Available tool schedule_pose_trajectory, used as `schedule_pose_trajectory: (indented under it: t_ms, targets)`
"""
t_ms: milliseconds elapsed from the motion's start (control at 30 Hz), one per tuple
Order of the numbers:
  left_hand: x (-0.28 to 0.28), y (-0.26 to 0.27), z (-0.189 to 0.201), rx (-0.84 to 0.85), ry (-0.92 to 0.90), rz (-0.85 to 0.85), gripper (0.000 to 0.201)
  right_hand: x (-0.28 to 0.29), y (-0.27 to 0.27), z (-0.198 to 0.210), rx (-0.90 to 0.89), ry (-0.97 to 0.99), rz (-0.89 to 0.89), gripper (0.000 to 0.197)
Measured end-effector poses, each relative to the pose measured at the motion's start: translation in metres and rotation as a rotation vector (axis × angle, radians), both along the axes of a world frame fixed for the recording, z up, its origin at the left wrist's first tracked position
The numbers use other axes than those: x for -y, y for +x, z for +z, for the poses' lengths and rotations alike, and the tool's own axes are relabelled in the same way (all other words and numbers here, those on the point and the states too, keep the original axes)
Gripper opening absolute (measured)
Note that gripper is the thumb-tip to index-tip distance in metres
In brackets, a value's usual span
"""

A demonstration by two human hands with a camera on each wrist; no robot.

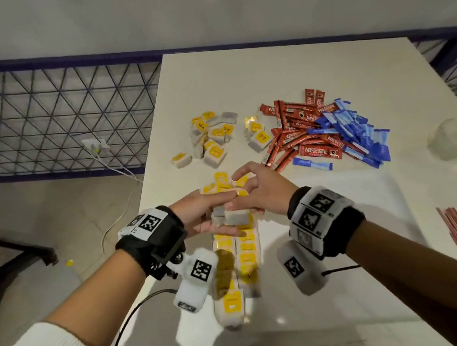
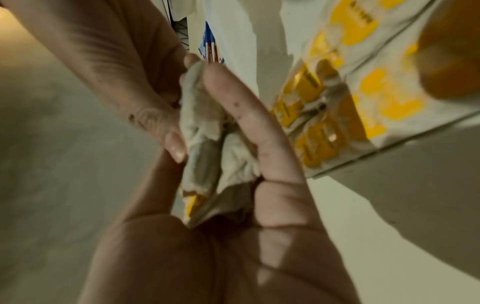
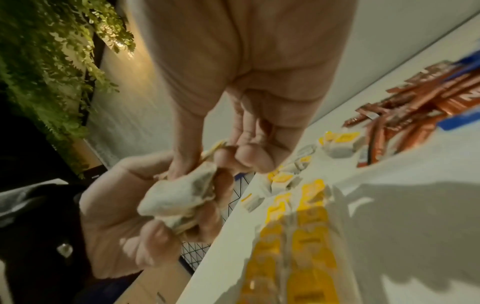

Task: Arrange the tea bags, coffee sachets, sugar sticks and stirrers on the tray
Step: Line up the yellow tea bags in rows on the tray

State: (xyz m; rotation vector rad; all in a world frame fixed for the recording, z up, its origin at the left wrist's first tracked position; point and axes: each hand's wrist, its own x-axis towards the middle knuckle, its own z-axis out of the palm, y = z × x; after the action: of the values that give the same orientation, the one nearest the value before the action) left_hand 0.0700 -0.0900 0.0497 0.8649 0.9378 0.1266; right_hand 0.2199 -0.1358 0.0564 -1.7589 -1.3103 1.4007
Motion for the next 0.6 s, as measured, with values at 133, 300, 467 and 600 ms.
schedule_pose_trajectory:
  t_ms: [133, 300, 467, 600]
  targets:
    - [0.027, -0.005, -0.013, -0.017, 0.054, 0.099, 0.020, 0.024, 0.000, -0.005, -0.133, -0.018, -0.039, 0.038]
    - [0.055, -0.010, -0.017, -0.026, 0.100, 0.216, 0.036, 0.044, 0.003, -0.013, -0.268, -0.010, -0.074, 0.017]
    - [0.072, -0.018, -0.021, -0.054, 0.056, 0.210, 0.047, 0.060, 0.001, -0.022, -0.286, -0.052, -0.069, 0.013]
    - [0.080, -0.021, -0.026, -0.115, 0.036, 0.180, 0.037, 0.074, -0.001, -0.029, -0.295, -0.091, -0.123, 0.014]
